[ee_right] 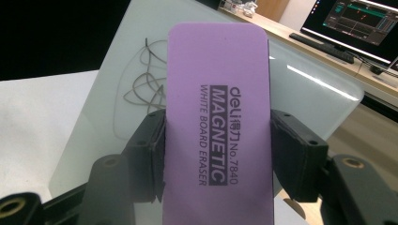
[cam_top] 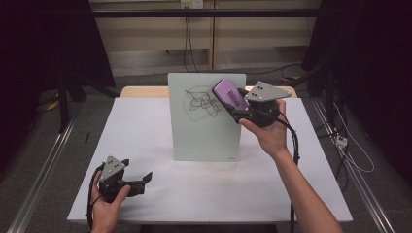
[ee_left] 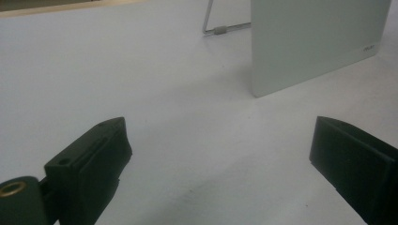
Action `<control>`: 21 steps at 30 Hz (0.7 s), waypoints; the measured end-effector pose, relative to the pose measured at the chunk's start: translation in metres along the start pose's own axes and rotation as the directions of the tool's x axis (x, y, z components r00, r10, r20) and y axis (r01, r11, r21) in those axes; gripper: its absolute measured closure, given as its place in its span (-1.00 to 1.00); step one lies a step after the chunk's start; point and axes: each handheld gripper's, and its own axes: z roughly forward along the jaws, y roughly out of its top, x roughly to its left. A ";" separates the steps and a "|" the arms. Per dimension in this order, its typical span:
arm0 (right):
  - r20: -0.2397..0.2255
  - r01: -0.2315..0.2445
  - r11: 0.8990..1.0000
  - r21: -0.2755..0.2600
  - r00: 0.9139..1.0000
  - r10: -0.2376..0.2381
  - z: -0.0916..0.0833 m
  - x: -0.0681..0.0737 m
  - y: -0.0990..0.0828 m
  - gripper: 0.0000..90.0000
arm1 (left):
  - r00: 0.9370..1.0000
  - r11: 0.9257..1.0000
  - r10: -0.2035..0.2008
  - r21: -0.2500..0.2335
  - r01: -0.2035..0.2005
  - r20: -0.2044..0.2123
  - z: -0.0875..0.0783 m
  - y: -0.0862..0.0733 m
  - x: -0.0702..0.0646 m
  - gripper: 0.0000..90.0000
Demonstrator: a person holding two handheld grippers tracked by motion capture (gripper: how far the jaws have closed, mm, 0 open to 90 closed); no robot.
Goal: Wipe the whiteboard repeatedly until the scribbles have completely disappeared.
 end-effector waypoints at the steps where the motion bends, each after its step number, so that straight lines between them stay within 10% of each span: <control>1: 0.004 0.002 1.000 0.001 1.000 -0.002 0.000 -0.001 0.000 -0.08 | 1.000 1.000 -0.001 0.001 0.001 0.000 0.000 0.000 0.000 -0.89; 21: 0.057 0.002 1.000 0.013 0.998 -0.003 0.002 -0.006 -0.003 -0.08 | 1.000 1.000 0.002 -0.001 -0.002 0.008 0.002 0.002 -0.002 -0.89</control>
